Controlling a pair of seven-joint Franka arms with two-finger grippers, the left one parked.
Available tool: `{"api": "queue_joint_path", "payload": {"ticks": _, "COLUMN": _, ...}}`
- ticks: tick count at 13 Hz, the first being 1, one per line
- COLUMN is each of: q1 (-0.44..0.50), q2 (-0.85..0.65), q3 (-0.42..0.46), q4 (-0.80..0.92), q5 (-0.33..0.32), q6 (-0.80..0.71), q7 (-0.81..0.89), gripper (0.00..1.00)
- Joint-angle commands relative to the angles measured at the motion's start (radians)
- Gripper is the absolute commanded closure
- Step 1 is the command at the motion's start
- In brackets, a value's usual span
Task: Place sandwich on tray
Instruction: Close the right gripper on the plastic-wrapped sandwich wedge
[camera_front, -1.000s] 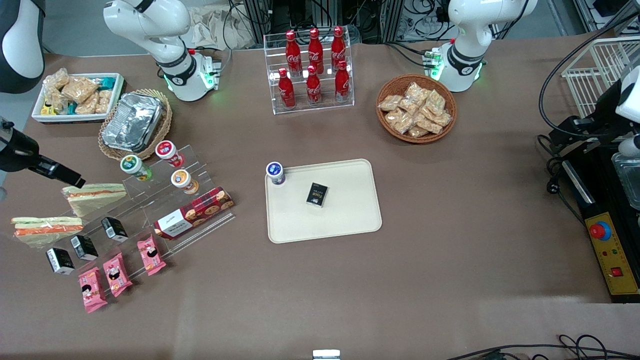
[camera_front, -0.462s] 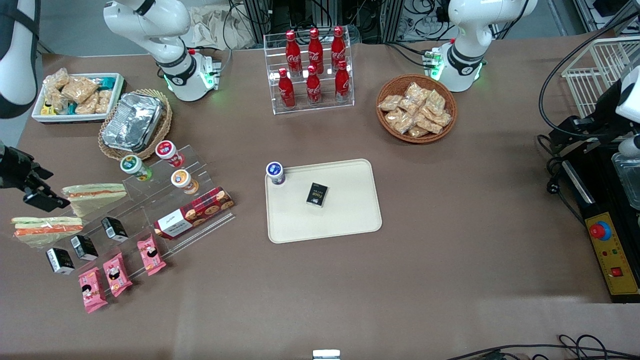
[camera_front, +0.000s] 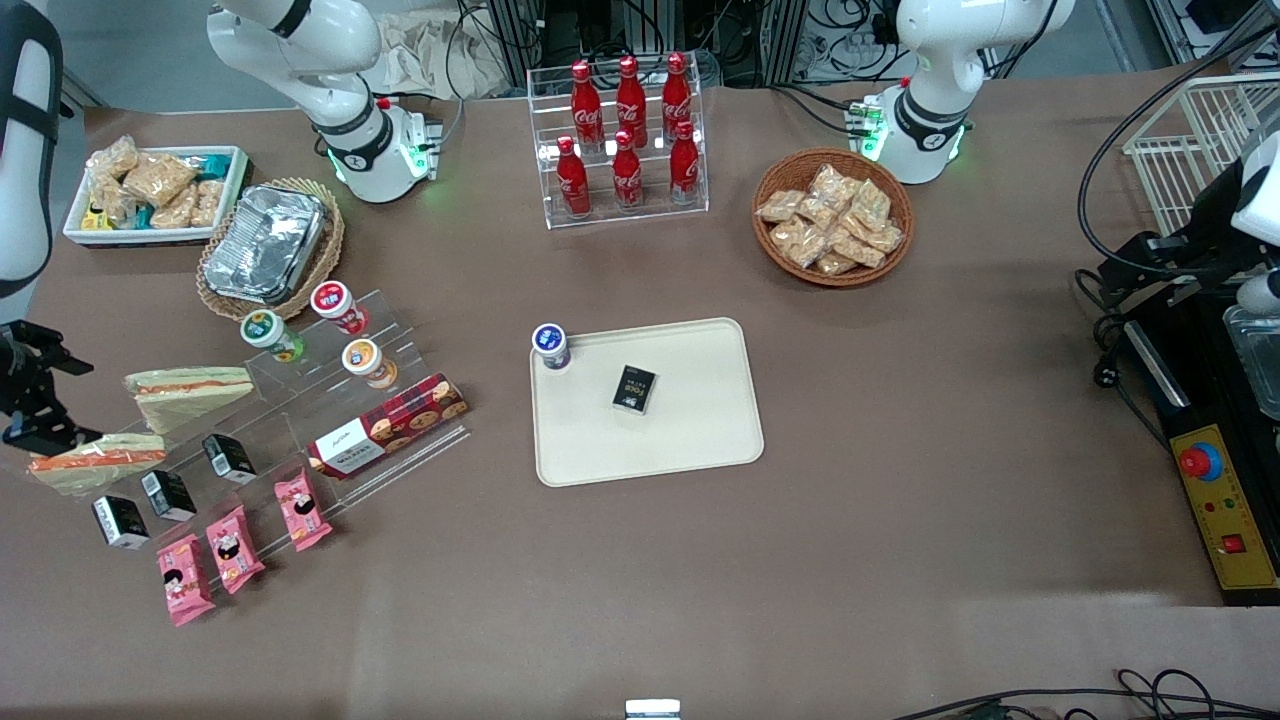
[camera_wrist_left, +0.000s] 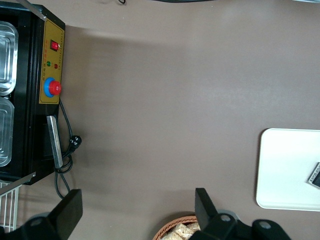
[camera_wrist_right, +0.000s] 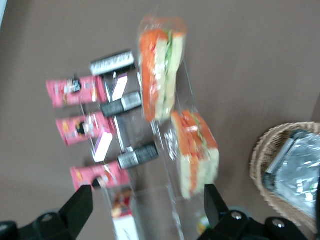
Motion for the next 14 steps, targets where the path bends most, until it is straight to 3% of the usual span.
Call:
{"api": "queue_joint_path", "payload": {"ticks": 1, "q1": -0.001, "q2": 0.053, "q3": -0.028, "q4": 0.031, "q5": -0.014, "q6": 0.047, "q7": 0.072, "gripper": 0.01}}
{"api": "queue_joint_path", "payload": {"ticks": 6, "q1": -0.053, "q2": 0.139, "q3": -0.045, "q4": 0.028, "q5": -0.023, "q6": 0.159, "q7": 0.075, "gripper": 0.01}}
{"api": "queue_joint_path", "payload": {"ticks": 8, "q1": -0.064, "q2": 0.165, "q3": -0.045, "q4": 0.026, "q5": -0.063, "q6": 0.17, "q7": 0.072, "gripper": 0.01}}
{"api": "queue_joint_path", "payload": {"ticks": 14, "q1": -0.092, "q2": 0.219, "q3": -0.043, "q4": -0.007, "q5": -0.054, "q6": 0.271, "q7": 0.075, "gripper": 0.01}}
